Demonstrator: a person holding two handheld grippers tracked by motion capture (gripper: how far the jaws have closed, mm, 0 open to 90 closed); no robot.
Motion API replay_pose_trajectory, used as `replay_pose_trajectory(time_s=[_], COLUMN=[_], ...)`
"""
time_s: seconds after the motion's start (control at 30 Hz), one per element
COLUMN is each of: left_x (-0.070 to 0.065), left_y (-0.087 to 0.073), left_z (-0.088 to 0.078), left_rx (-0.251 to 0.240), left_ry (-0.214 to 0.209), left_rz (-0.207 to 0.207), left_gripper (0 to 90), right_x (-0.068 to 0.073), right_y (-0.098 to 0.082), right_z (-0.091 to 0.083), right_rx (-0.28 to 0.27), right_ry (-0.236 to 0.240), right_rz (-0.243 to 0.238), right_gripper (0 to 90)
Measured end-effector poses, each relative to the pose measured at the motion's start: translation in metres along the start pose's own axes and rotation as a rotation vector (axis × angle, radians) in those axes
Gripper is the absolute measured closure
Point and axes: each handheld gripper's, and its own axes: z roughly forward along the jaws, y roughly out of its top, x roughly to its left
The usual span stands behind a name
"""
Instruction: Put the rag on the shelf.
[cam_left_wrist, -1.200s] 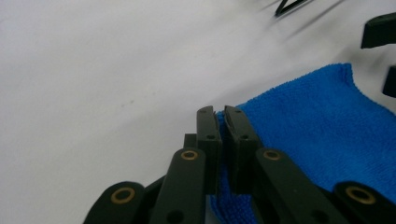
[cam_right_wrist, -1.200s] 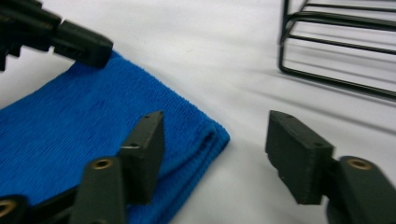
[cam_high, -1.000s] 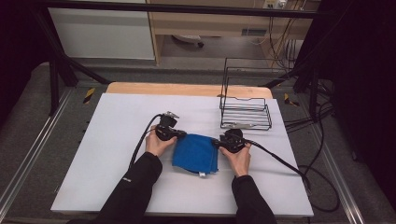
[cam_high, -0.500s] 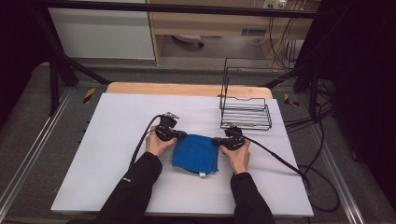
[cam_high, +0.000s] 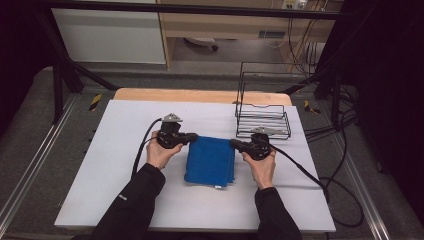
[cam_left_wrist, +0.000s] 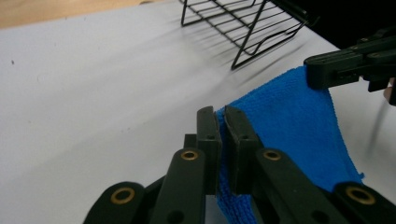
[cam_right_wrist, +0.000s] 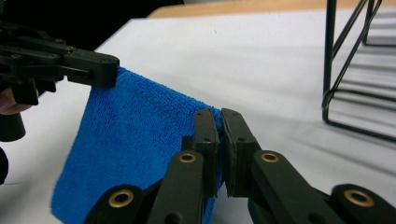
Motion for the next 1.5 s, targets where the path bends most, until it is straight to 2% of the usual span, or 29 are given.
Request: replay_pose_trajectory(time_s=[0.13, 0.37, 0.53, 0.63, 0.8, 0.9, 1.27, 1.5], left_x=[-0.013, -0.034, -0.044, -0.047, -0.055, -0.06, -0.085, -0.098], left_y=[0.004, 0.011, 0.018, 0.023, 0.031, 0.036, 0.059, 0.076], left_z=[-0.01, -0.021, -0.026, -0.027, -0.029, -0.031, -0.031, -0.028], left_rx=[-0.037, -0.08, -0.11, -0.133, -0.164, -0.203, -0.307, -0.373], left_ry=[-0.006, -0.022, -0.019, -0.03, -0.018, -0.025, -0.012, -0.013], left_rz=[0.036, 0.086, 0.101, 0.101, 0.124, 0.126, 0.172, 0.175], left_gripper=[85.2, 85.3, 85.3, 85.3, 85.3, 85.3, 85.3, 85.3], right_x=[0.004, 0.008, 0.017, 0.022, 0.032, 0.036, 0.04, 0.04], right_y=[0.003, 0.007, 0.015, 0.02, 0.028, 0.032, 0.044, 0.054], right_z=[-0.013, -0.033, -0.05, -0.062, -0.079, -0.088, -0.118, -0.136], right_rx=[-0.046, -0.094, -0.125, -0.153, -0.191, -0.22, -0.314, -0.382], right_ry=[0.008, 0.012, -0.014, -0.022, -0.04, -0.054, -0.113, -0.16], right_rz=[-0.03, -0.07, -0.144, -0.174, -0.222, -0.245, -0.279, -0.294], right_gripper=[86.1, 86.3, 86.3, 86.3, 86.3, 86.3, 86.3, 86.3])
